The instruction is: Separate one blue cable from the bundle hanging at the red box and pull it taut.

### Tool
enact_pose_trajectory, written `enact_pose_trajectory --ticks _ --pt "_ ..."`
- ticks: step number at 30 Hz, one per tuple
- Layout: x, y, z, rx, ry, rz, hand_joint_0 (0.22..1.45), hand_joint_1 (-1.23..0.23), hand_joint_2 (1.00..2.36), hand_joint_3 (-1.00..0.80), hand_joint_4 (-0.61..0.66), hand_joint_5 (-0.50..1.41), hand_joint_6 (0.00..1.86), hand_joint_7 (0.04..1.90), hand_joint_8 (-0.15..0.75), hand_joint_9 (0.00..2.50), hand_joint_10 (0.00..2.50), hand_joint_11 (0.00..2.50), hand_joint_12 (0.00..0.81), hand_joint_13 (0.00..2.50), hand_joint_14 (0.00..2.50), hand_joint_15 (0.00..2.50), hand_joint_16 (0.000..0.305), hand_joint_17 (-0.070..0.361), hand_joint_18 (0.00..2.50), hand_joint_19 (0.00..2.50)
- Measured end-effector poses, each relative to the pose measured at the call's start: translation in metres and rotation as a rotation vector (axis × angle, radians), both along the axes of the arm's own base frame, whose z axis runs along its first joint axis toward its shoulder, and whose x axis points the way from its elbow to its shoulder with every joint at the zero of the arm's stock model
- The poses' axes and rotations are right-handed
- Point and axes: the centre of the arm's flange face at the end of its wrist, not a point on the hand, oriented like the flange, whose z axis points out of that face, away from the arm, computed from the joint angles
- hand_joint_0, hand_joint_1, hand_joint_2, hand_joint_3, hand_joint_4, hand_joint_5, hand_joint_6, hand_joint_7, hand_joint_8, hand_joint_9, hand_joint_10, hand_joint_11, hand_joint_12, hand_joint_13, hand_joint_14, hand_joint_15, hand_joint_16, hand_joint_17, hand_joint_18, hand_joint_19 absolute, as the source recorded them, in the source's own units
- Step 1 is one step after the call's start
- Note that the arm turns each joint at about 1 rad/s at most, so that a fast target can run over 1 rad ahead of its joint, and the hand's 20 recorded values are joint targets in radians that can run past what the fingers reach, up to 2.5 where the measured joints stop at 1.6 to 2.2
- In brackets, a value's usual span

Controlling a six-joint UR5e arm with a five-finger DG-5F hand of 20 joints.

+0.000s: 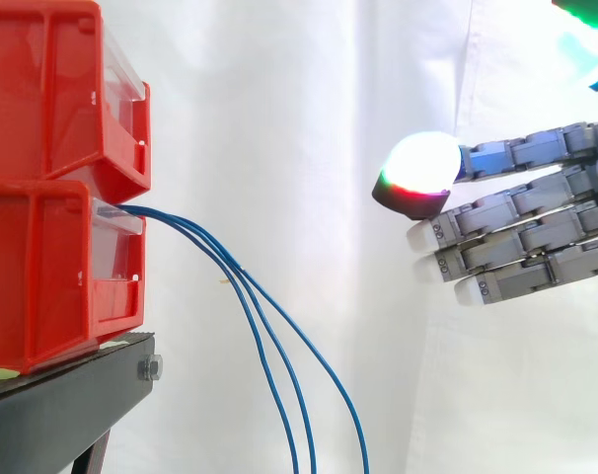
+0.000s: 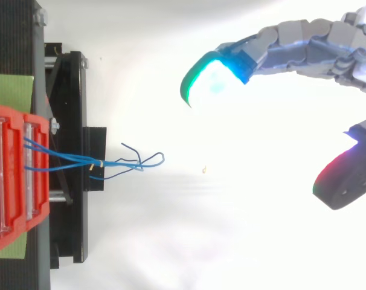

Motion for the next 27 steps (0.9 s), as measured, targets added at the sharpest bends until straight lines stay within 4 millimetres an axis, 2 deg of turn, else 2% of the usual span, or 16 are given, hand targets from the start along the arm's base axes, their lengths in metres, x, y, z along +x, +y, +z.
enact_pose_trajectory --ticks 2,5,14,21,27 --pt "0.005 0.001 -0.002 0.0 -0.005 -0.004 0.5 -0.79 1.0 -0.5 0.1 -0.3 0.5 0.64 0.237 0.17 0.0 0.0 0.338 0.3 0.0 0.01 0.036 0.081 0.07 0.0" --pt "0.014 0.003 -0.005 0.001 -0.009 -0.007 0.5 -0.78 1.0 -0.5 0.13 -0.3 0.5 0.64 0.246 0.12 0.0 0.0 0.34 0.3 0.0 0.02 0.036 0.081 0.08 0.0" --pt "0.041 0.01 -0.029 0.05 0.002 0.011 0.49 -0.77 1.0 -0.5 0.15 -0.3 0.5 0.65 0.258 0.15 0.0 0.0 0.341 0.34 0.0 0.04 0.036 0.081 0.13 0.0" --pt "0.05 0.016 -0.038 0.053 -0.005 0.02 0.49 -0.77 1.0 -0.5 0.16 -0.3 0.5 0.63 0.264 0.2 0.0 0.0 0.345 0.39 0.0 0.05 0.037 0.083 0.17 0.0" --pt "0.066 0.02 -0.061 0.073 0.007 0.032 0.49 -0.76 1.0 -0.5 0.17 -0.29 0.5 0.64 0.268 0.23 0.0 0.0 0.344 0.42 0.0 0.07 0.037 0.082 0.19 0.0"
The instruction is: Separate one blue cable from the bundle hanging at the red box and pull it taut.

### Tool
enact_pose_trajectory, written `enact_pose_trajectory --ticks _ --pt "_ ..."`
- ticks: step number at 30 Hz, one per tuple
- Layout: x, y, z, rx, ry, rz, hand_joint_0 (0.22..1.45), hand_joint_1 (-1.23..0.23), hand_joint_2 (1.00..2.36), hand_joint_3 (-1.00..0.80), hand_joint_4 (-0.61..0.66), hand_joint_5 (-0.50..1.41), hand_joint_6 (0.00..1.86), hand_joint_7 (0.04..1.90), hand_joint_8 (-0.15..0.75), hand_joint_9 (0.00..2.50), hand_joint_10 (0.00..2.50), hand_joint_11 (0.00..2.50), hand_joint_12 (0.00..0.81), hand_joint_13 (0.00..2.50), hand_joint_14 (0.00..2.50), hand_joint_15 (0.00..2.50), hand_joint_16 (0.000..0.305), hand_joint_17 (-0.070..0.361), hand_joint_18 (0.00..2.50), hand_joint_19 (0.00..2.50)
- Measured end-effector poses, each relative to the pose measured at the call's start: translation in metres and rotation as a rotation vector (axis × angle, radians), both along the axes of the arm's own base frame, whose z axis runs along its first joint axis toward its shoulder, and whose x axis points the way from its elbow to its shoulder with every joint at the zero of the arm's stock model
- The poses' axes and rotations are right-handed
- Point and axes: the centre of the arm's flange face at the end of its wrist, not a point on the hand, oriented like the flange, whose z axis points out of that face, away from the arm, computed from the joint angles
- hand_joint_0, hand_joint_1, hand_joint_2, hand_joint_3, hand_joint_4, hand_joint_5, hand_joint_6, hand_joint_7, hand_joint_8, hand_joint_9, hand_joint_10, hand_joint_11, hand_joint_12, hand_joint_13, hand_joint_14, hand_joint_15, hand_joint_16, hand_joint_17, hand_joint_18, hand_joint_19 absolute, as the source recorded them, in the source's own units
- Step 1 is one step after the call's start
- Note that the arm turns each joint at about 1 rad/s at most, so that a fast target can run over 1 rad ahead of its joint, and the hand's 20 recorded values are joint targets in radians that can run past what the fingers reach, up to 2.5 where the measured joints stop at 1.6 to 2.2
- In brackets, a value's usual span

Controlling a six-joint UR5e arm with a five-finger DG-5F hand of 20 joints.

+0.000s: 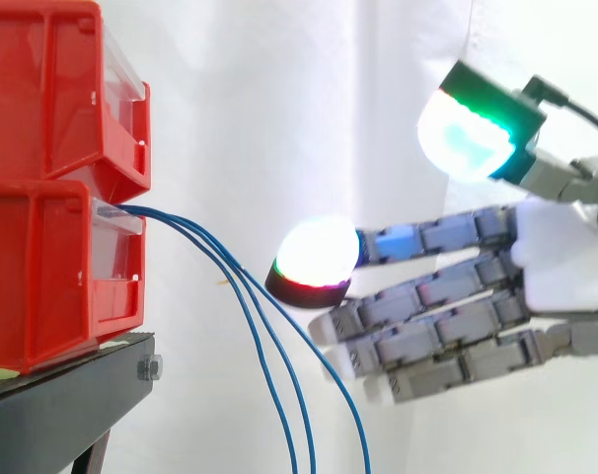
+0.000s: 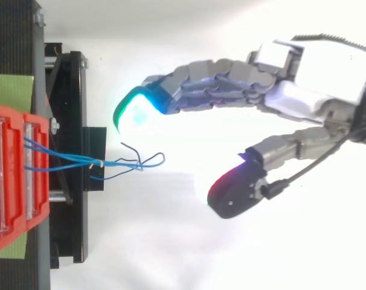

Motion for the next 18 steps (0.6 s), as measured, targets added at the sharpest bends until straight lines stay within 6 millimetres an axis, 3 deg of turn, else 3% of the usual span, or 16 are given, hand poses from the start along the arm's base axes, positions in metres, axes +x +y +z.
enact_pose_trajectory --ticks 18 --pt "0.041 0.007 -0.043 0.053 0.005 0.055 0.52 -0.73 1.0 -0.5 0.23 -0.25 0.5 0.68 0.302 0.43 0.0 0.08 0.349 0.58 0.01 0.19 0.036 0.082 0.32 0.01"
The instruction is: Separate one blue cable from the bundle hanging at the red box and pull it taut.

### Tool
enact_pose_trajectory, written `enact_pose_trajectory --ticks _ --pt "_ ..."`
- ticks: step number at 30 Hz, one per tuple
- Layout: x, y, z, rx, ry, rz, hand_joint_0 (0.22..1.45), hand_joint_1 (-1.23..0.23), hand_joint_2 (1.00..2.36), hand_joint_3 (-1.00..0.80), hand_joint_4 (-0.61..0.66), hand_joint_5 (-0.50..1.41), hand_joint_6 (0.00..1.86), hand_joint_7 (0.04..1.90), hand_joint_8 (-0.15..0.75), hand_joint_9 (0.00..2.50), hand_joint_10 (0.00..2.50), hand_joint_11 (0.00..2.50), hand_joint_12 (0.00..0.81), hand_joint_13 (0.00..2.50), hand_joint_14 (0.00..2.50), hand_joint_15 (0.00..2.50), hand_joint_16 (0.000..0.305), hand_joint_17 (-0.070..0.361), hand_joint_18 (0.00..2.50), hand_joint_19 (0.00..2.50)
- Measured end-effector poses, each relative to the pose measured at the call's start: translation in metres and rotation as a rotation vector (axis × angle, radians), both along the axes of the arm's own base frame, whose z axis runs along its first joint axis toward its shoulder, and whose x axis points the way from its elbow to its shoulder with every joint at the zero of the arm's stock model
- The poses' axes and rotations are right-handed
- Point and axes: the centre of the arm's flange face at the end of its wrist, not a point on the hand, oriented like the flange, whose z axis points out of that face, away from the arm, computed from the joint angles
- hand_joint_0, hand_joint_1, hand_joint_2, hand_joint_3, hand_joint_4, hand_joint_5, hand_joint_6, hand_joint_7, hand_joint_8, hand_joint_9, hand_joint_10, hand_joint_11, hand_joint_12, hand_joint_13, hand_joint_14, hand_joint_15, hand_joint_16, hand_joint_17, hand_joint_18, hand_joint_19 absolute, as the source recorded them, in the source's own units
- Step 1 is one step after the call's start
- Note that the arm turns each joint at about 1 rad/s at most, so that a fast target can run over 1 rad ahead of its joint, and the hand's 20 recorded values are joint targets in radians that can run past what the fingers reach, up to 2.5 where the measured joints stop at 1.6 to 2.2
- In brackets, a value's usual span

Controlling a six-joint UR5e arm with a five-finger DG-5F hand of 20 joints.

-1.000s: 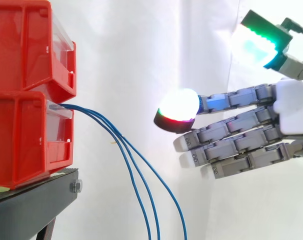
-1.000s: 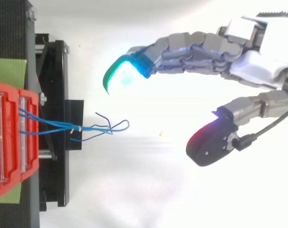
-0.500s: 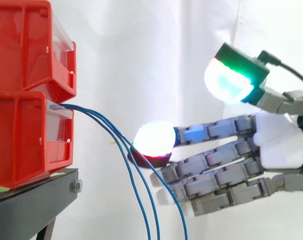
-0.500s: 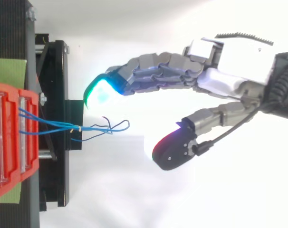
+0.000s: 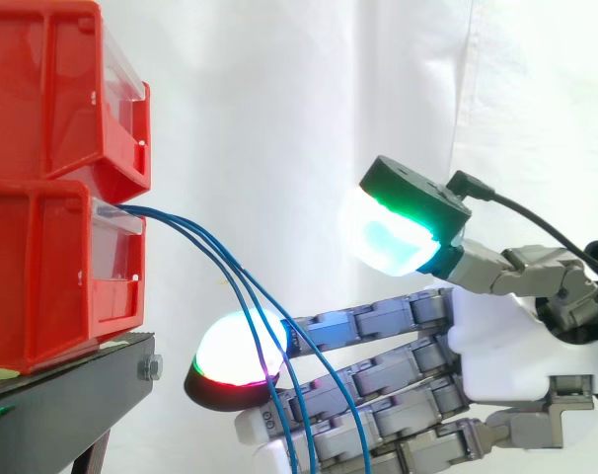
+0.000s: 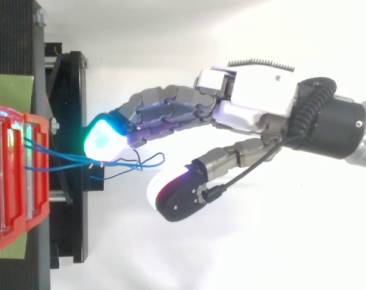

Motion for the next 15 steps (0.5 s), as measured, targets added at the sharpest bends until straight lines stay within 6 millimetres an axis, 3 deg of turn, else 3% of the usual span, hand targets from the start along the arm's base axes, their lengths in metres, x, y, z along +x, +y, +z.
enact_pose_trajectory --ticks 15 --pt "0.014 0.003 -0.008 0.008 -0.014 0.016 0.57 -0.69 1.0 -0.49 0.29 -0.19 0.5 0.79 0.325 0.65 0.01 0.22 0.347 0.72 0.01 0.26 0.034 0.077 0.43 0.11"
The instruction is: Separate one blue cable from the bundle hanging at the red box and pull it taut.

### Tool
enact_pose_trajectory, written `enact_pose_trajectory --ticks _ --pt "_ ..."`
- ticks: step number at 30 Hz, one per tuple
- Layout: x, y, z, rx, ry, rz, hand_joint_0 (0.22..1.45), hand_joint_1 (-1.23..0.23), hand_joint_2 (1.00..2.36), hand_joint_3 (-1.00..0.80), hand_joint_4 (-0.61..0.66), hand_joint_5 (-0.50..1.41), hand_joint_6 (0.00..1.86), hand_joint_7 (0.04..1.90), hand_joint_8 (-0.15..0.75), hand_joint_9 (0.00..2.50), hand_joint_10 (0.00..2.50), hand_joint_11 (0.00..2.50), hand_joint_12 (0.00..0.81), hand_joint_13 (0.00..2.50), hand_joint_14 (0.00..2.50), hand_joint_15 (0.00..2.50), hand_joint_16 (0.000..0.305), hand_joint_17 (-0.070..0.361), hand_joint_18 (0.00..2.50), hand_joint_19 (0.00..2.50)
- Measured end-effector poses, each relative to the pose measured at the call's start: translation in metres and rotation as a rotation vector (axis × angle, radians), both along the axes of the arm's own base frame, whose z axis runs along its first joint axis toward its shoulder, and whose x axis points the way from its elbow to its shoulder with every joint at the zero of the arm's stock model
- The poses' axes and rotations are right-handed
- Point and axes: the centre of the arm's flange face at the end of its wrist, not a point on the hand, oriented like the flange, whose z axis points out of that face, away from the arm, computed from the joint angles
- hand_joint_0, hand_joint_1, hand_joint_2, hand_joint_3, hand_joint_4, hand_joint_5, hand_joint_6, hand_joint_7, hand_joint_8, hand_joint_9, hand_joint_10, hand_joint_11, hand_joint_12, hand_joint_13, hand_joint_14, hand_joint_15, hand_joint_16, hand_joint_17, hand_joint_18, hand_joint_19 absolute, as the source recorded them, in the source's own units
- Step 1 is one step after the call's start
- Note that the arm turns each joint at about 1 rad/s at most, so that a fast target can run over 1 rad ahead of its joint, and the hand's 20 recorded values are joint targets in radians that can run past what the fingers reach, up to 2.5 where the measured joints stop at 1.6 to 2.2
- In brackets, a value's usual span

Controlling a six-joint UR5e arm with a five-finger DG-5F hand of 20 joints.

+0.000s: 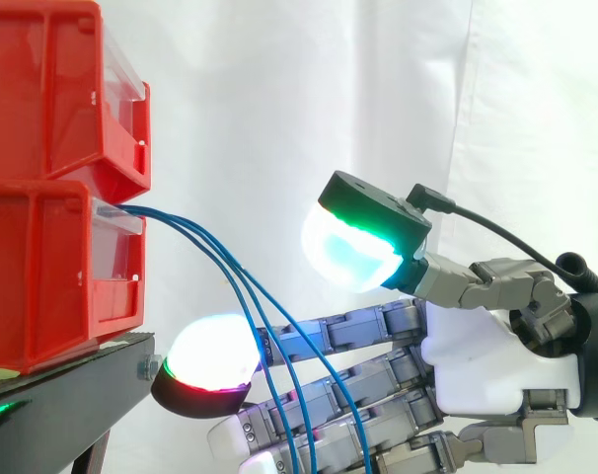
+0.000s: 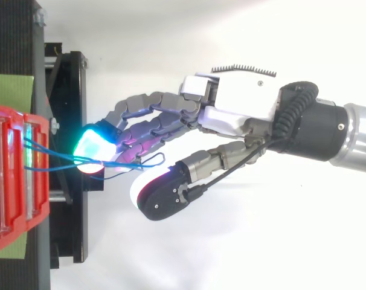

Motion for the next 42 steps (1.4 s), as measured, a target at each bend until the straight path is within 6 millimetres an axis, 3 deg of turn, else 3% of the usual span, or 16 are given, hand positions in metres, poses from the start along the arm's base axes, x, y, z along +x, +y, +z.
enact_pose_trajectory --ticks 17,28,42 --pt "0.0015 0.0002 0.0012 0.003 -0.011 0.022 0.6 -0.69 1.0 -0.44 0.31 -0.17 0.5 0.88 0.334 0.73 0.01 0.31 0.345 0.76 0.01 0.3 0.033 0.075 0.46 0.15" --pt "0.002 -0.0002 0.0016 0.003 -0.013 0.035 0.63 -0.68 1.01 -0.4 0.3 -0.15 0.5 1.07 0.342 0.82 0.01 0.44 0.347 0.81 0.02 0.33 0.033 0.074 0.49 0.16" --pt "0.0018 -0.0027 0.0023 0.005 -0.012 0.055 0.62 -0.62 1.01 -0.43 0.27 -0.13 0.5 1.19 0.354 0.88 0.02 0.5 0.352 0.86 0.01 0.36 0.033 0.074 0.52 0.18"
